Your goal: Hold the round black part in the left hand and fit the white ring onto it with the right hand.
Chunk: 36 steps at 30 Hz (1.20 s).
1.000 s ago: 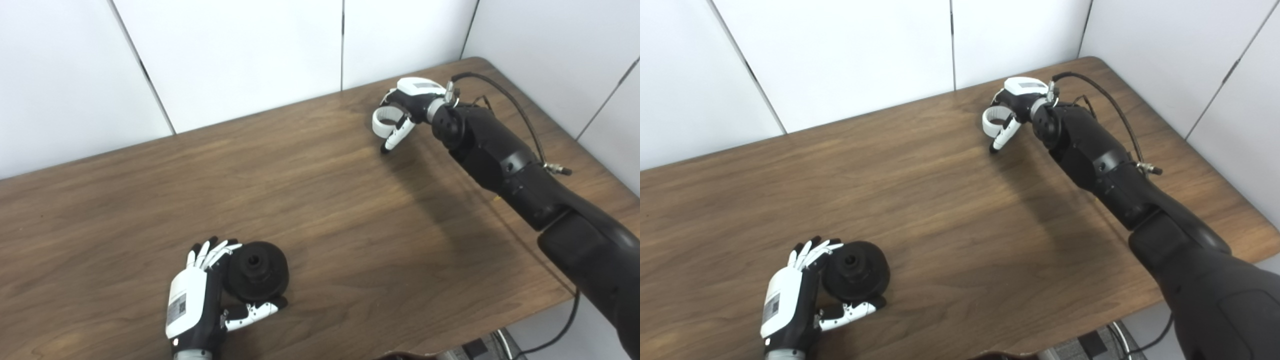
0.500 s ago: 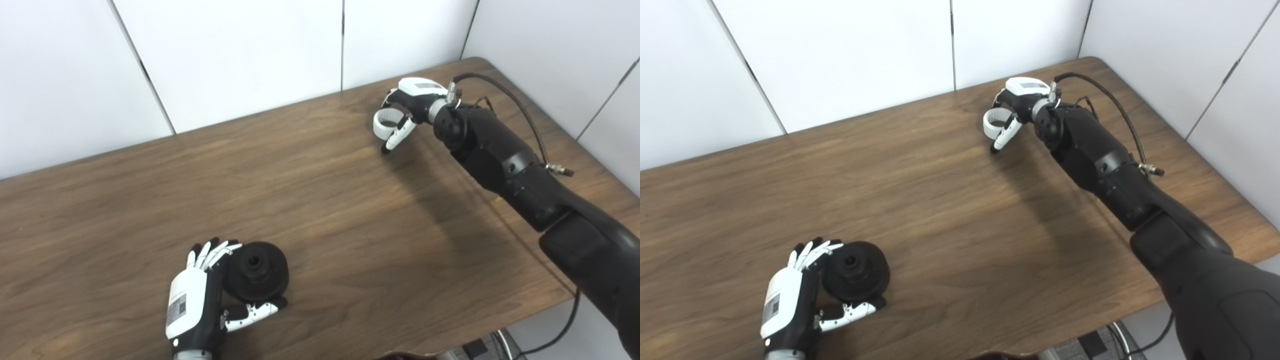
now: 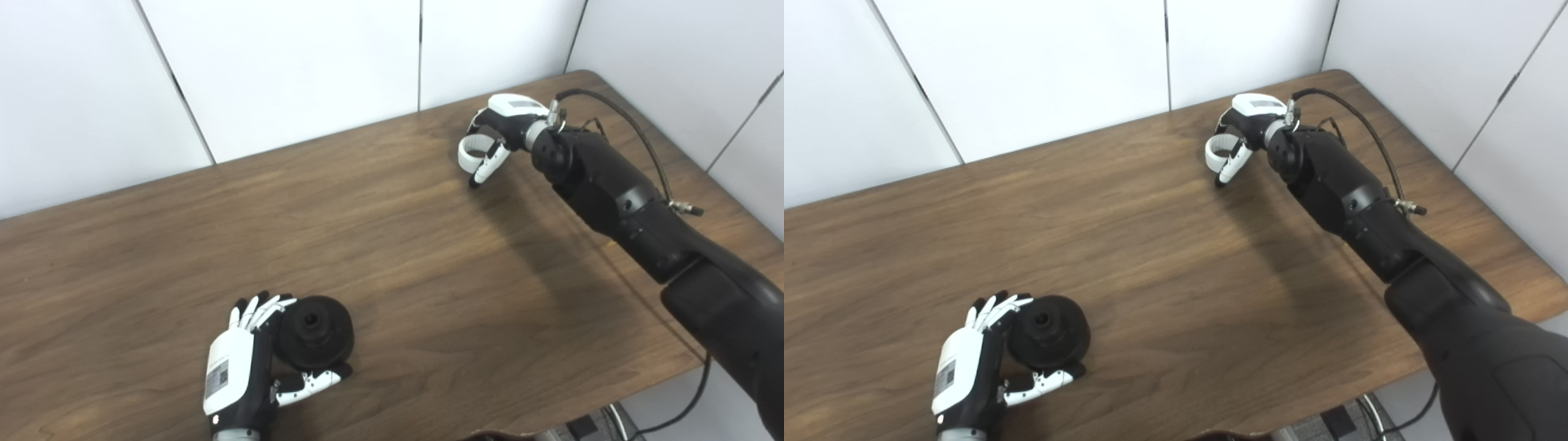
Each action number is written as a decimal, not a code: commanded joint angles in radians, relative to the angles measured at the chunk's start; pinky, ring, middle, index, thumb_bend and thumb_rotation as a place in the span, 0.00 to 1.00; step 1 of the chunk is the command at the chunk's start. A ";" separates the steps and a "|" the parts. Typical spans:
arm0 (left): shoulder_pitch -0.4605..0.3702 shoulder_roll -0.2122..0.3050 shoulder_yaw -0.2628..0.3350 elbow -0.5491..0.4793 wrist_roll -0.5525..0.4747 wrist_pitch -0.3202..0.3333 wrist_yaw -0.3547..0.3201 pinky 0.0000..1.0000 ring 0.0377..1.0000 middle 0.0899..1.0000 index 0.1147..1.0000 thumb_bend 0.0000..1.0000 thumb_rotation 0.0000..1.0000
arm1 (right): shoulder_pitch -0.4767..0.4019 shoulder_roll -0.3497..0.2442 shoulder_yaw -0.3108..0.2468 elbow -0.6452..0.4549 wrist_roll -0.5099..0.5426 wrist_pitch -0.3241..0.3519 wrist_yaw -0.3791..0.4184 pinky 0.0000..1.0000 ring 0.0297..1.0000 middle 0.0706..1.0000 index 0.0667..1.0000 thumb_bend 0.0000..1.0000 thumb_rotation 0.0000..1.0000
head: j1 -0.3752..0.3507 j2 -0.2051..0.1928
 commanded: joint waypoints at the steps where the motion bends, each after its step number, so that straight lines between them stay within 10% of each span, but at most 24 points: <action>1: 0.064 0.009 0.002 0.017 0.002 0.034 -0.023 1.00 0.94 0.82 0.42 0.52 0.07 | -0.031 -0.034 -0.018 -0.020 -0.005 -0.005 -0.016 0.96 1.00 0.91 0.67 0.79 0.23 | -0.002 0.000; 7: 0.063 0.007 -0.004 0.011 0.013 0.037 -0.024 1.00 0.93 0.82 0.42 0.52 0.07 | -0.015 -0.037 -0.029 -0.015 0.019 -0.023 -0.024 0.96 0.96 0.84 0.46 0.53 0.14 | 0.008 0.002; 23: 0.065 -0.007 -0.016 0.006 0.008 0.039 -0.029 1.00 0.95 0.83 0.42 0.52 0.07 | 0.040 -0.049 -0.043 -0.051 0.042 -0.080 -0.049 0.94 0.95 0.82 0.45 0.52 0.13 | 0.042 -0.013; 36: 0.047 -0.043 -0.044 0.022 0.029 0.062 -0.024 1.00 0.96 0.83 0.42 0.52 0.06 | 0.118 -0.071 -0.057 -0.407 0.065 -0.137 0.051 0.96 0.97 0.82 0.45 0.52 0.13 | 0.112 -0.005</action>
